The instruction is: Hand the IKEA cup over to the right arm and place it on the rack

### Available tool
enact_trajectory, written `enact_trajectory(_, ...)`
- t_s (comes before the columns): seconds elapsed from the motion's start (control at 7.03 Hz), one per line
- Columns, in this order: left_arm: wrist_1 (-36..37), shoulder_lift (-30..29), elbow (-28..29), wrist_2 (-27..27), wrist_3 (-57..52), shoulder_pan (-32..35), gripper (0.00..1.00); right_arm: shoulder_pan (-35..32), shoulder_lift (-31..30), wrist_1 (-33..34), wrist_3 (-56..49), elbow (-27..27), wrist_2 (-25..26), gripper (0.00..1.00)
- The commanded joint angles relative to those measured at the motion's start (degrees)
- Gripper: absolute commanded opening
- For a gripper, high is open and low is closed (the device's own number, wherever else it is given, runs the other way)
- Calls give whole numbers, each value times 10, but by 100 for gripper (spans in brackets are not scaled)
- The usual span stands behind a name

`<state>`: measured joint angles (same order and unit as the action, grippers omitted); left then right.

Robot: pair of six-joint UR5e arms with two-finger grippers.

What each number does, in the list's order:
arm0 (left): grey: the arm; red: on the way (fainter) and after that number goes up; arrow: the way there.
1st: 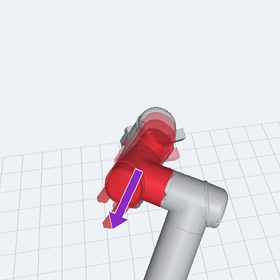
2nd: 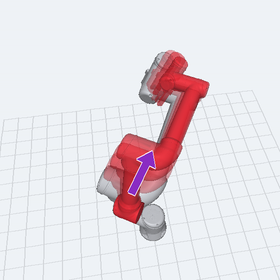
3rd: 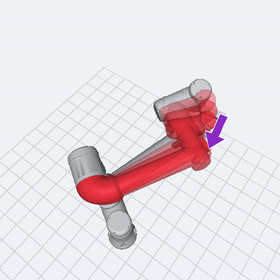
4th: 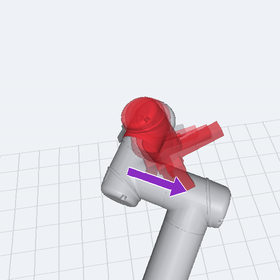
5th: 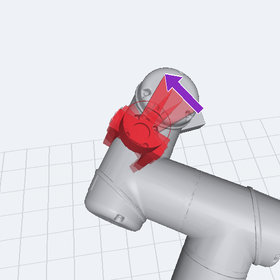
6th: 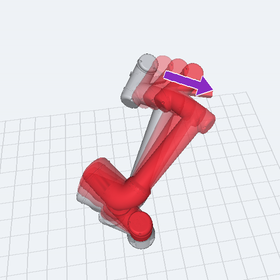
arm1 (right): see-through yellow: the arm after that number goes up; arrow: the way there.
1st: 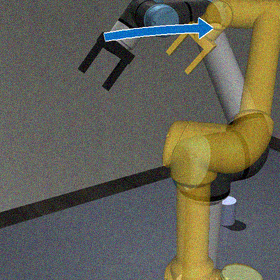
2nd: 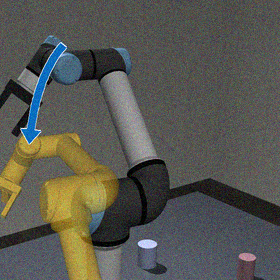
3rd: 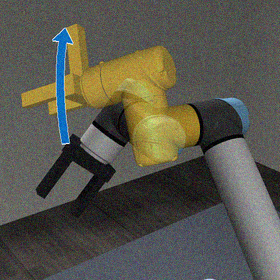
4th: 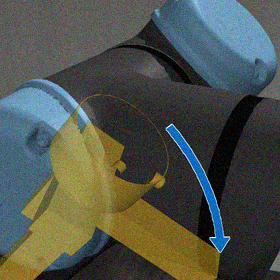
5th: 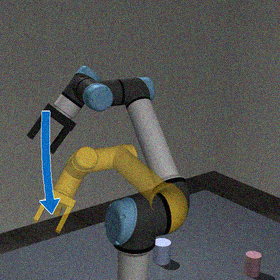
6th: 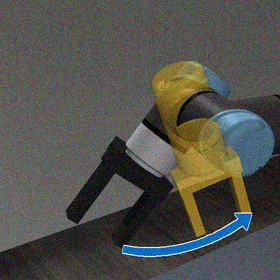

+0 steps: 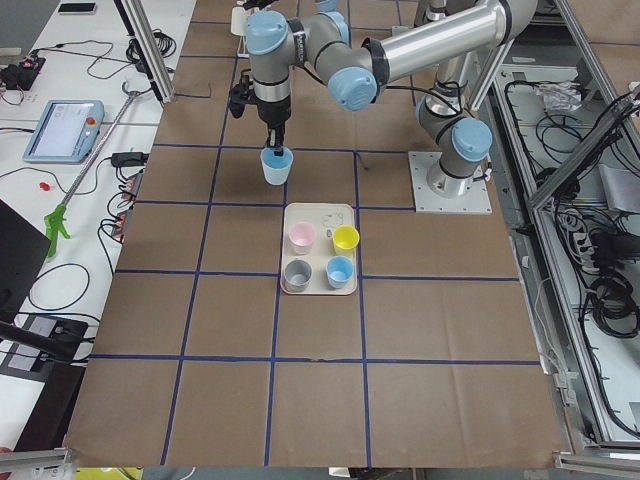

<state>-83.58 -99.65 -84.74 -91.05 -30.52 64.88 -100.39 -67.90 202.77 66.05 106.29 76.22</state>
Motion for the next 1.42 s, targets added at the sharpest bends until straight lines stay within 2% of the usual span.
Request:
enact_trajectory(0.0,82,-33,5,94,-29,8,0,-4,8,0,34,1,-7,100)
enact_trajectory(0.14,127,-39,-14,153,-46,9,0,-4,8,-1,35,1,-7,100)
enact_trajectory(0.28,208,-46,-49,225,-61,9,0,-7,7,-1,37,16,-18,100)
enact_trajectory(0.71,514,-51,-198,412,-67,13,0,-17,7,-5,36,26,-22,100)
enact_trajectory(1.0,741,-56,-313,499,-72,23,0,-18,7,-12,48,27,-25,100)
enact_trajectory(1.14,850,-69,-359,524,-68,38,0,-18,7,-12,88,27,-26,100)
enact_trajectory(1.28,919,-81,-376,551,-66,67,0,-19,7,-13,95,27,-27,100)
